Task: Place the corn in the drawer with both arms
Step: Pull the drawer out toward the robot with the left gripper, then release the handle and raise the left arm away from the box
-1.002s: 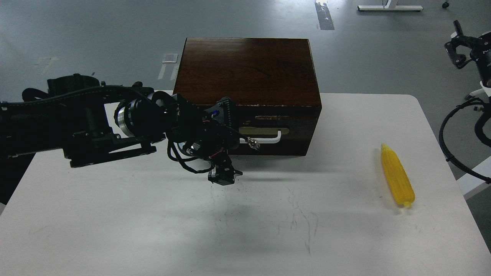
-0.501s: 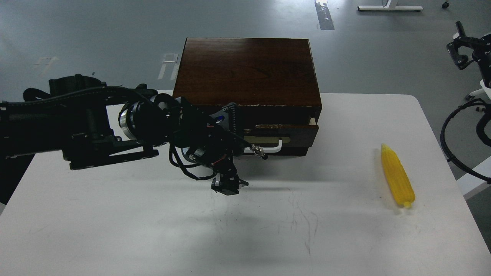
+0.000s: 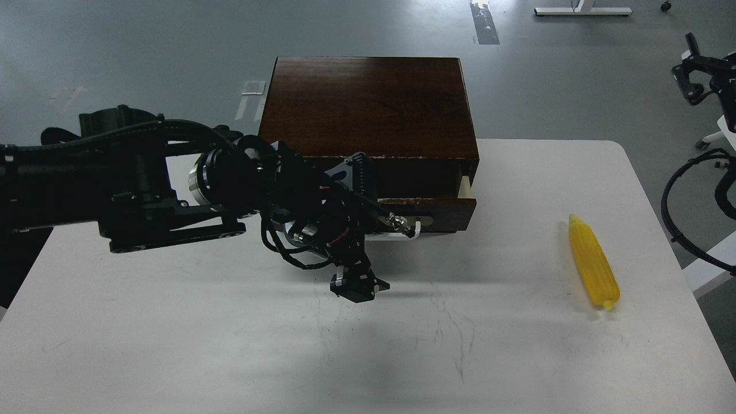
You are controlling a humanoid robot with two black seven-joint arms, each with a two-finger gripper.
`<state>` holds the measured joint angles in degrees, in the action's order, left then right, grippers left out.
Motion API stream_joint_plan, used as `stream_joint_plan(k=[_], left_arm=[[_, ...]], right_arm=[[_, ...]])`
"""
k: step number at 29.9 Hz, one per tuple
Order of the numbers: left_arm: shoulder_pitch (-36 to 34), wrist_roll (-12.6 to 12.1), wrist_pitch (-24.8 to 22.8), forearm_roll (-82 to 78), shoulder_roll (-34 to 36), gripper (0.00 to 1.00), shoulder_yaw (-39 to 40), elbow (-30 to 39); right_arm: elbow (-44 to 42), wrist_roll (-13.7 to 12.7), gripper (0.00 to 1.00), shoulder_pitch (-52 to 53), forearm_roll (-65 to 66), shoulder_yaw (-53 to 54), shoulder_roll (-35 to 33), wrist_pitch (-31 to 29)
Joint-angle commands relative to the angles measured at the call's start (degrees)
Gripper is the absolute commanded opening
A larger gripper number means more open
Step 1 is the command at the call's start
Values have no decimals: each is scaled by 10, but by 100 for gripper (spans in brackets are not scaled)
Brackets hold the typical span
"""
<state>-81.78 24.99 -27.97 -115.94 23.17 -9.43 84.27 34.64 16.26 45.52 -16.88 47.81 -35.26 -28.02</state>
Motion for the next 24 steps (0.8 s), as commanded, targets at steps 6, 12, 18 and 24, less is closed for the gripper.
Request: stream_joint_plan(k=[6,12,18,24], left_arm=[[-2,1,0,0,0,94,-1,0],[0,9,0,0,0,96,-1,2],[-3,10,0,2,-1,96,1,18],[-1,10,0,2,-1,96,1,21]], right_arm=[[-1,0,100,0,0,0,-2,0],[-1,0,100,0,0,0,-2,0],[-1,0,100,0,0,0,-6,0],[-13,0,100,0,0,0,-10,0]])
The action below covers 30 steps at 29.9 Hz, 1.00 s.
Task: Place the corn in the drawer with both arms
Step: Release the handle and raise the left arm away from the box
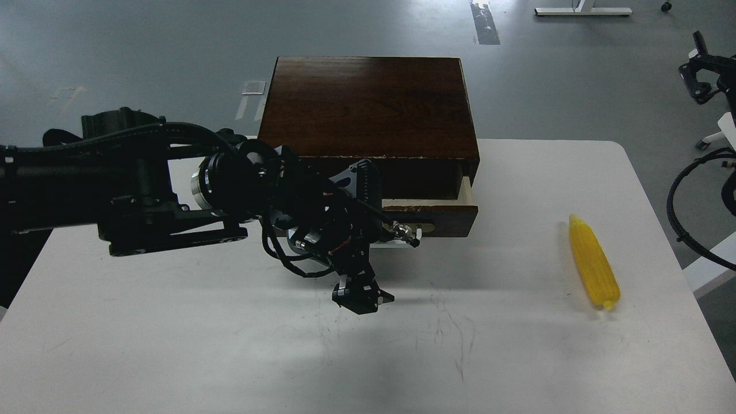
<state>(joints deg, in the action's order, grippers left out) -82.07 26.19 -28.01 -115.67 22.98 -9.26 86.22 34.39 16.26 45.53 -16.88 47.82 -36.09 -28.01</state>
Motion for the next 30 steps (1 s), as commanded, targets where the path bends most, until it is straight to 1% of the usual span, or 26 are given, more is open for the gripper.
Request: stream_joint_plan(k=[1,8,10,11,12,14,16,17,21,23,24,26,28,29,30], left_arm=[[2,-2,0,-1,0,96,-1,4],[-2,-3,0,-1,2,97,7,22],[-5,-2,0,4,4,97,29,26],[-8,-2,0,25,7,97,62,30],[-8,-2,0,43,8,98,78,30],[-9,-4,0,136,21,98,135,26],[-8,-6,0,191,31,98,158,22],[-6,-9,0,247,40,98,176,17],[2,-11,0,387,51,98,203,-25],[16,-11,0,430,61,98,208,-36],[34,-9,0,474,77,98,210,-46],[58,-7,0,536,96,98,216,-70],[72,-4,0,610,102,98,223,-104],[72,-4,0,610,102,98,223,-105],[80,-4,0,649,102,98,226,-126]], right_arm=[[-12,0,100,0,0,0,-1,0],[-12,0,100,0,0,0,-1,0],[-12,0,100,0,0,-1,-1,0],[-11,-2,100,-1,1,-5,-4,0],[-11,-4,100,-1,2,-10,-8,0],[-5,-4,100,0,6,-37,-28,0],[-4,-4,100,2,6,-57,-34,0],[-3,-4,100,5,7,-75,-41,0],[-3,-4,100,53,20,-144,-74,0],[-3,-4,100,68,29,-171,-86,0],[-2,-4,100,81,39,-196,-94,0],[-2,-4,100,97,71,-230,-107,0],[-2,-3,100,120,152,-259,-115,0],[-2,-3,100,120,152,-259,-116,0],[-3,-2,100,129,202,-269,-116,0]])
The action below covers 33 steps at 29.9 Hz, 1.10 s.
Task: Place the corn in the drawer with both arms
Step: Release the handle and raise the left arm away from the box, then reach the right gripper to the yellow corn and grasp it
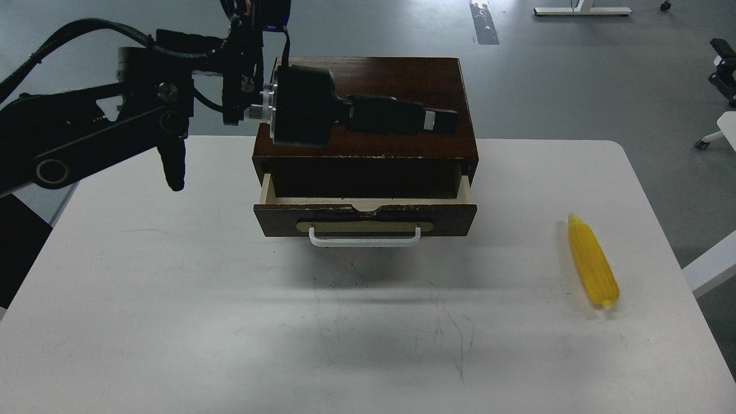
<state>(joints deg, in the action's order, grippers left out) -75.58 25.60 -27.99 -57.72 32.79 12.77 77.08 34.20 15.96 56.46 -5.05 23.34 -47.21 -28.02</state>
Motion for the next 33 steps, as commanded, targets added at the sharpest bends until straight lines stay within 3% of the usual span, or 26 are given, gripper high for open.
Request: stream_joint_plan(k=[1,8,15,22,27,33], left_arm=[[20,1,0,120,1,98,14,-64],[32,-5,0,418,-1,98,52,-188],[74,-5,0,612,-5,98,91,-297],[134,-4,0,633,-10,98,169,-286],[138,-5,0,632,-10,98,176,-282],[136,-5,0,631,0,98,179,-269]], right_arm=[[-1,2,100,27,133,-29,-5,0],[17,4,100,23,257,-44,-3,0],[38,5,100,25,404,-170,-4,0],[117,4,100,37,511,-244,-46,22],[160,4,100,29,720,-279,-61,57],[159,4,100,20,722,-284,-58,78]])
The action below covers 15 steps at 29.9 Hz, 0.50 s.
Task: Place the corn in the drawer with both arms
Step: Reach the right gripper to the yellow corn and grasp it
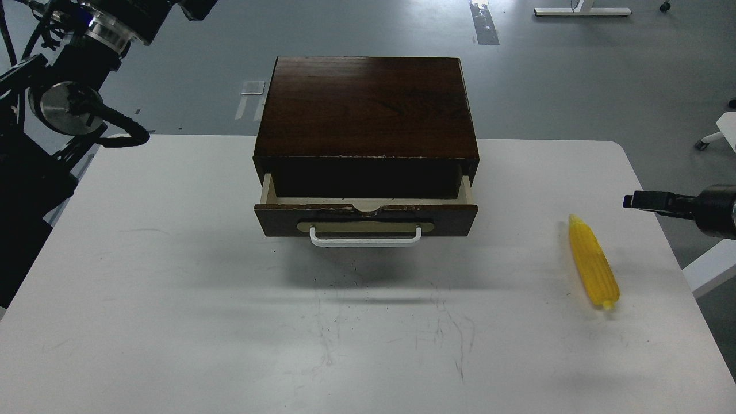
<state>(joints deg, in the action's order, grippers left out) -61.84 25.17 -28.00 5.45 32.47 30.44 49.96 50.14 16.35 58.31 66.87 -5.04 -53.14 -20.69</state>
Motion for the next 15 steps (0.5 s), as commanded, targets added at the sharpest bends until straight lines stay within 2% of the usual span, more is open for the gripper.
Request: stream_joint_plan(k=[1,3,11,15], left_arm=[[-2,0,0,-2,5,98,2,2],[-2,0,0,-3,11,98,2,2],[0,1,0,-4,15,98,1,4],[0,1,0,-4,20,98,0,4]], right_arm=[[0,1,98,2,3,-1,2,5],[2,1,93,5,2,2,14,5],[0,0,91,8,4,-2,91,10],[1,0,87,-1,4,-6,94,10]])
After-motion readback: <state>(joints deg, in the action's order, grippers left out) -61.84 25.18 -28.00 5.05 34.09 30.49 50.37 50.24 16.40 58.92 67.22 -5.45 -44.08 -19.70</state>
